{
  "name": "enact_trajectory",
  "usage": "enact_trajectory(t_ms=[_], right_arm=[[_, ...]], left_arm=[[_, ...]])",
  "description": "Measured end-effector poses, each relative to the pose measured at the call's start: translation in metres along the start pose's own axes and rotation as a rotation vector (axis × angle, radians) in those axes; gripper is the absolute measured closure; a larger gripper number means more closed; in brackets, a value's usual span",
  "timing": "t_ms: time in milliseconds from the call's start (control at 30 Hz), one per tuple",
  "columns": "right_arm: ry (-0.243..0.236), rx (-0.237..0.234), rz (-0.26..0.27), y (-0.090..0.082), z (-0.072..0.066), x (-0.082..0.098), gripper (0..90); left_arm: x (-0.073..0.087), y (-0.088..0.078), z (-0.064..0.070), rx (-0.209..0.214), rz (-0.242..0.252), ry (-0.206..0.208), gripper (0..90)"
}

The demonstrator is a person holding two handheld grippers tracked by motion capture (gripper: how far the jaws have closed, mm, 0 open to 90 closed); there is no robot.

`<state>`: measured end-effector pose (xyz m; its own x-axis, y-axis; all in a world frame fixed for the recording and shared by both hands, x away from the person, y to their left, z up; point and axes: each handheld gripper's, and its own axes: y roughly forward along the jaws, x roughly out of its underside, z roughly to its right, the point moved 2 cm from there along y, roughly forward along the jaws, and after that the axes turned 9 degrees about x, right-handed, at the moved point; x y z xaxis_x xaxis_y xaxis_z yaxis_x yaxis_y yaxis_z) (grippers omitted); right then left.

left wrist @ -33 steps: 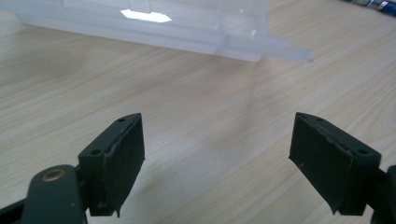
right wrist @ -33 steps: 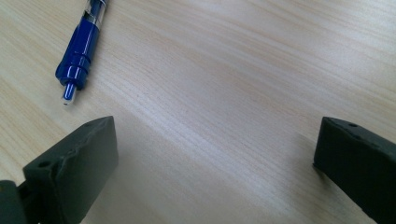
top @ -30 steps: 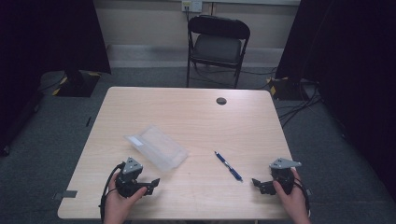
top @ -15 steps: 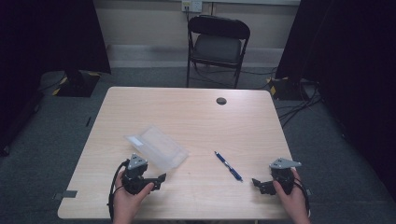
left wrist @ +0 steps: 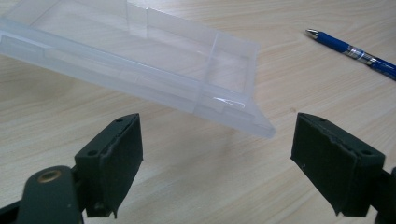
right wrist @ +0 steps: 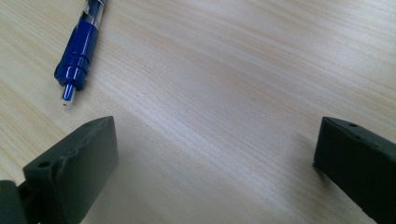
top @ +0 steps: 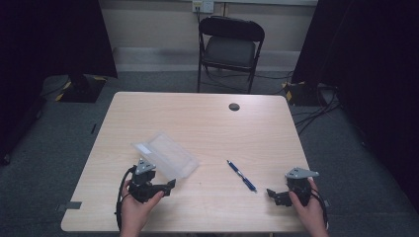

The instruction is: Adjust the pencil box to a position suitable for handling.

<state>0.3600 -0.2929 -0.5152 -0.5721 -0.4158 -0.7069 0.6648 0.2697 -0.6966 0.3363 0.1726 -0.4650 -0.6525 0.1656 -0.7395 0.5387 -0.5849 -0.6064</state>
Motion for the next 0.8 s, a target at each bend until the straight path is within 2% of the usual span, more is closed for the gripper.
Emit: enact_trajectory(t_ms=[100, 433, 567, 700, 800], right_arm=[[0.001, 0.000, 0.000, 0.0000, -0.0001, 0.0000, 0.0], [0.002, 0.001, 0.000, -0.0001, -0.0001, 0.0001, 0.0], [0.001, 0.001, 0.000, -0.0001, -0.0001, 0.0001, 0.0], [0.001, 0.002, 0.001, -0.0001, -0.0001, 0.0001, 0.0], [-0.001, 0.002, 0.002, 0.0000, 0.0000, 0.0001, 0.0]], left_arm=[[-0.0005, 0.0021, 0.0013, 0.010, -0.006, -0.012, 16.4], [-0.0048, 0.0089, -0.0002, -0.001, -0.011, -0.059, 17.0], [-0.0031, 0.0099, -0.0034, -0.008, -0.013, -0.065, 22.7], [-0.0032, 0.0079, -0.0066, 0.003, -0.008, -0.079, 26.4], [-0.0031, 0.0047, -0.0082, 0.002, -0.007, -0.074, 34.7]])
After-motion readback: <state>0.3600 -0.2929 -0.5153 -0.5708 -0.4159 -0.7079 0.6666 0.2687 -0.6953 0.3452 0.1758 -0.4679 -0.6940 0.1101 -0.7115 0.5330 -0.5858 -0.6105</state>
